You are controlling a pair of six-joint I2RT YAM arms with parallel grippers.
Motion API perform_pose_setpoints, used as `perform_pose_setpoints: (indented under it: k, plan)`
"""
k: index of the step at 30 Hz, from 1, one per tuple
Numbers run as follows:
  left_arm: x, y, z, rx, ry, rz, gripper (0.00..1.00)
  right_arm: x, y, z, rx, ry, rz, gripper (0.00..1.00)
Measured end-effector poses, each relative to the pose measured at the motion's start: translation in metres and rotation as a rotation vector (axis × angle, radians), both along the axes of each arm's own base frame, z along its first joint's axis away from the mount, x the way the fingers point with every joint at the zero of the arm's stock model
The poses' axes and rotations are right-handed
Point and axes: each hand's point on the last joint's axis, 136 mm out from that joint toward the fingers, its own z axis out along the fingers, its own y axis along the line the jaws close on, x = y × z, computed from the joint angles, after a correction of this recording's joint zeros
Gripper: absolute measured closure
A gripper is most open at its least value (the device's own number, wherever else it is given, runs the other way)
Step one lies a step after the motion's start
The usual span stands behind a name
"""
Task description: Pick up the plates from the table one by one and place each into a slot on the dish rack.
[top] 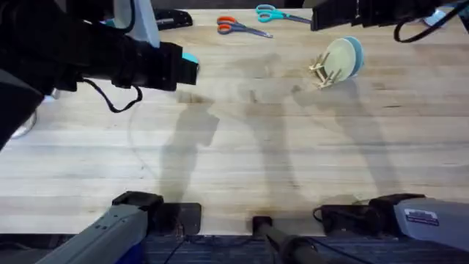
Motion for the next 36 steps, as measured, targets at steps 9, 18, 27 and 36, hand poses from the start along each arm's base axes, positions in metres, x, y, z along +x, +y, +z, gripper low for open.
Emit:
perform_pose_setpoints:
  k: [9,18,27,36]
  plan:
    - [0.005,0.024,0.000,-0.016,0.008,0.091,0.959,-0.005,0.015,0.003,0.143,0.055,-0.042,0.007]
    - [0.006,0.042,0.003,-0.075,0.012,0.141,0.959,-0.006,0.018,0.004,0.177,0.072,-0.050,0.007]
    - [0.006,0.042,0.003,-0.093,0.011,0.134,0.961,-0.007,0.019,0.004,0.190,0.078,-0.055,0.007]
    - [0.027,0.066,-0.016,-0.161,0.071,0.210,0.961,-0.008,0.019,0.003,0.189,0.082,-0.055,0.007]
